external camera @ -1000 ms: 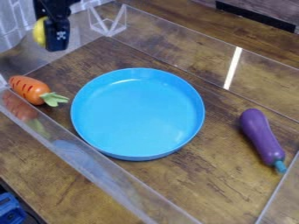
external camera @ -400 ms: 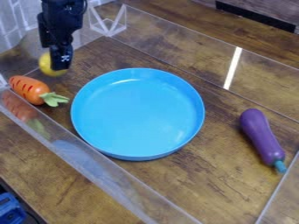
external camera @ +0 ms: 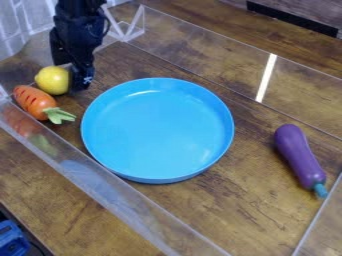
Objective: Remove the lemon from the blue tray and put it on the table
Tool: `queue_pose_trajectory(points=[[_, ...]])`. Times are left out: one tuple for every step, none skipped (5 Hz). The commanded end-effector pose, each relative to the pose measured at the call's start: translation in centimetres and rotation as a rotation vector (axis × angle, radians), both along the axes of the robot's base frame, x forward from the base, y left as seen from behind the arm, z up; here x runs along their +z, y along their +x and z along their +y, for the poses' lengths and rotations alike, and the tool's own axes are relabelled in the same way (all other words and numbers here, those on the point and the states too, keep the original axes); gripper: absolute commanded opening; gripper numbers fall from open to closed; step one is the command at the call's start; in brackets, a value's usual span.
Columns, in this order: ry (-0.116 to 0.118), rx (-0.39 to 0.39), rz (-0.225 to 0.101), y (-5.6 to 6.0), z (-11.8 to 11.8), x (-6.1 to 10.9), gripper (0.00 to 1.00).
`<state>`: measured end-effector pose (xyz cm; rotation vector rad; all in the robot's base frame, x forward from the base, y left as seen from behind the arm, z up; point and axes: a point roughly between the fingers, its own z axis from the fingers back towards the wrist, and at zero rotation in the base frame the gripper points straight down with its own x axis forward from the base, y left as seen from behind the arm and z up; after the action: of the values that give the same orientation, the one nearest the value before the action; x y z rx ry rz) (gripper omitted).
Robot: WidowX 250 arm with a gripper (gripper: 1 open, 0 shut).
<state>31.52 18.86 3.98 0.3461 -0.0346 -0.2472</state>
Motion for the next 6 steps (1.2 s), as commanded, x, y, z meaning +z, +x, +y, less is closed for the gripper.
queue_pose_trajectory(points=[[0.016, -0.027, -0.045, 0.3, -1.7, 1.2, 1.0], [0.027, -0.028, -0.062, -0.1, -2.8, 2.5, 0.0], [0.035, 0.021, -0.072, 0.1, -1.5, 3.3, 1.0], [0.048, 0.073, -0.088, 0.4, 0.0, 4.6, 0.0], [0.048, 0.086, -0.099, 1.1, 0.2, 4.6, 1.0], [0.053, 0.116, -0.114, 2.1, 0.2, 4.5, 1.0]])
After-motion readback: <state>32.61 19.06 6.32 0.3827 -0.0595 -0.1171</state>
